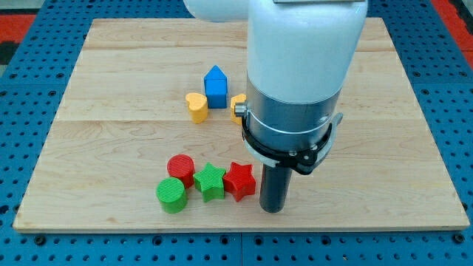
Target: Move the yellow heart to the bottom of the yellow hexagon
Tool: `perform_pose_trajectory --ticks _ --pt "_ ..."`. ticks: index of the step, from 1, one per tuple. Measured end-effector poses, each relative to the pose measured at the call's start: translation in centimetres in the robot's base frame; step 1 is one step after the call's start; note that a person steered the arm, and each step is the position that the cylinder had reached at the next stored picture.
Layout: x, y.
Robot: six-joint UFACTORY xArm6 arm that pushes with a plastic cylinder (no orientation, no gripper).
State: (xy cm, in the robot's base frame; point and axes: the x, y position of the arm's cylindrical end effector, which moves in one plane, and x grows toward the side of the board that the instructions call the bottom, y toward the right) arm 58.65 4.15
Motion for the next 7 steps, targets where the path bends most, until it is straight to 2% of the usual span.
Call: perform_pose_trajectory --ticks 2,3,7 --pt "0.0 0.0" --pt "-1.4 -0.4" --pt "-10.2 -3.2"
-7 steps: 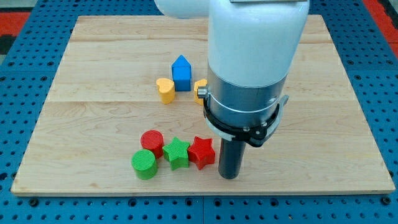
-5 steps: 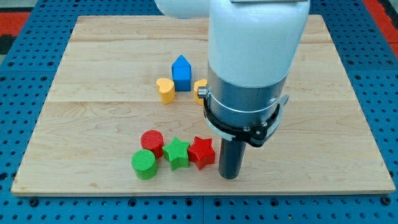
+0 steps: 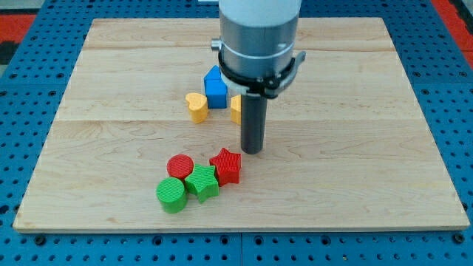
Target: Move the yellow heart to the bottom of the yellow hexagon
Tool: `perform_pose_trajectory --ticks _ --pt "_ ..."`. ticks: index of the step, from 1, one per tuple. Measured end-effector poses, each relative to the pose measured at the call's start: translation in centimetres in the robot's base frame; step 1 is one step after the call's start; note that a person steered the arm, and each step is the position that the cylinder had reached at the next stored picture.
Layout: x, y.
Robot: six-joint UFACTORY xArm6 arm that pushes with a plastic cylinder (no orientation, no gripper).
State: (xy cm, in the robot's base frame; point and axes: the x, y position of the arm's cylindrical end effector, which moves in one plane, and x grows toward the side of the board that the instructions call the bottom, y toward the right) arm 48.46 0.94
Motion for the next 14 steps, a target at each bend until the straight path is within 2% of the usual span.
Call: perform_pose_trajectory --ticks 2,3,4,6,7,8,9,11,13,14 --pt "-1.2 -14.8" --pt "-4.4 -16.5" --pt "-6.5 -13.0" --pt "-6.5 -0.1" --pt "-6.5 1.9" --pt "-6.5 -4.0" --pt "-5.1 -7.1" --pt "-4.6 0.2" --pt "-3.6 -0.1" --pt "-1.4 -0.1"
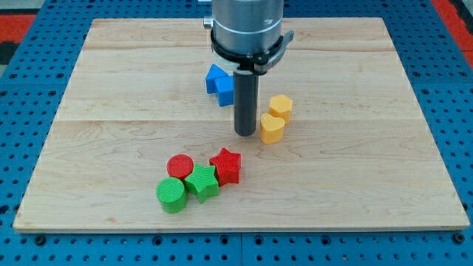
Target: Move the yellow heart to the bottom of the yellow hexagon
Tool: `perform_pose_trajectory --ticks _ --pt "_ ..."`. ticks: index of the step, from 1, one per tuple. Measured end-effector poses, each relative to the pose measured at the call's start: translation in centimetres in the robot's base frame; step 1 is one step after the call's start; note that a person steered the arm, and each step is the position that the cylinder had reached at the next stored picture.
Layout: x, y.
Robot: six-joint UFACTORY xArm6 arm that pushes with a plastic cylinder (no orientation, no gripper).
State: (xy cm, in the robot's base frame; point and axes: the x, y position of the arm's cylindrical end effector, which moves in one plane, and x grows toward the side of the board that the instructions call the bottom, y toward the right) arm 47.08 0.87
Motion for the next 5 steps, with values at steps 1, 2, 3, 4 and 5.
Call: perform_pose_trajectory --ticks 1,2,3,4,5 --pt "2.4 0.0" --pt "3.5 0.9" --pt "2.6 1.6" --pt "0.3 2.4" --pt "-2.2 2.4"
